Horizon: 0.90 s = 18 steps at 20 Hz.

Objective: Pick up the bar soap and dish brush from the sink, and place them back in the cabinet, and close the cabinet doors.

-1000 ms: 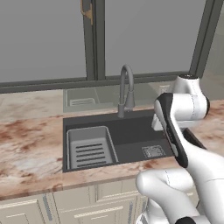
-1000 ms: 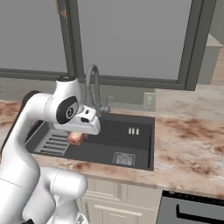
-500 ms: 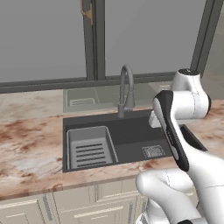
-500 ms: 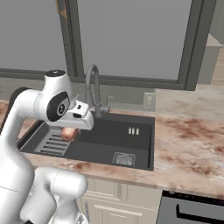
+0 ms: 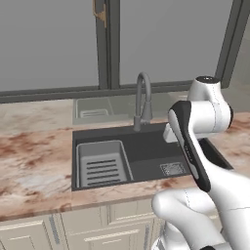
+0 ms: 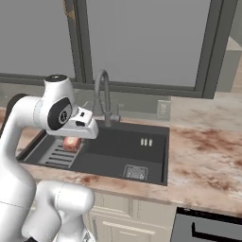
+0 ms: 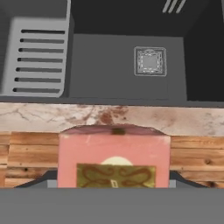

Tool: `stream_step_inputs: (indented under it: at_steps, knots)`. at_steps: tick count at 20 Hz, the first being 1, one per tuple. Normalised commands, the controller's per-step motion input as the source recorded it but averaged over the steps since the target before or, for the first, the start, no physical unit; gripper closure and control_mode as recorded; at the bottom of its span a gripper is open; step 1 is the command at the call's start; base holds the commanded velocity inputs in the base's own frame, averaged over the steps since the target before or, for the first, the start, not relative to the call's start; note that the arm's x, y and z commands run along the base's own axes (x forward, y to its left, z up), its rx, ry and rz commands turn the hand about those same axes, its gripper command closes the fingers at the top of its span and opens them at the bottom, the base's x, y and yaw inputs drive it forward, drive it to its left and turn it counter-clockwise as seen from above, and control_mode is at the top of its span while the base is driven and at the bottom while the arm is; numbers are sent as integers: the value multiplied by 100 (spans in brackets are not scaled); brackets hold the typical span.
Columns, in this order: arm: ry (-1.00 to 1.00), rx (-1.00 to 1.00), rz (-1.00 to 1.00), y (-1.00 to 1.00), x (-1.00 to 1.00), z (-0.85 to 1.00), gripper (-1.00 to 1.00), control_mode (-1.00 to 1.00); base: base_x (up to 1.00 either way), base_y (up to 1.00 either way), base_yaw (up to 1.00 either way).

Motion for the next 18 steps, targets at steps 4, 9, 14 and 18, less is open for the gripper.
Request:
stream_step_inputs:
  at_steps: [4,9,14,18]
  knots:
    - [0,0,0,0,0,0,100,100,-35,-6,27]
    - [0,0,0,0,0,0,100,100,-38,-16,42]
    - [0,0,0,0,0,0,100,100,-26,0,47]
    - [0,0,0,0,0,0,100,100,-20,0,56]
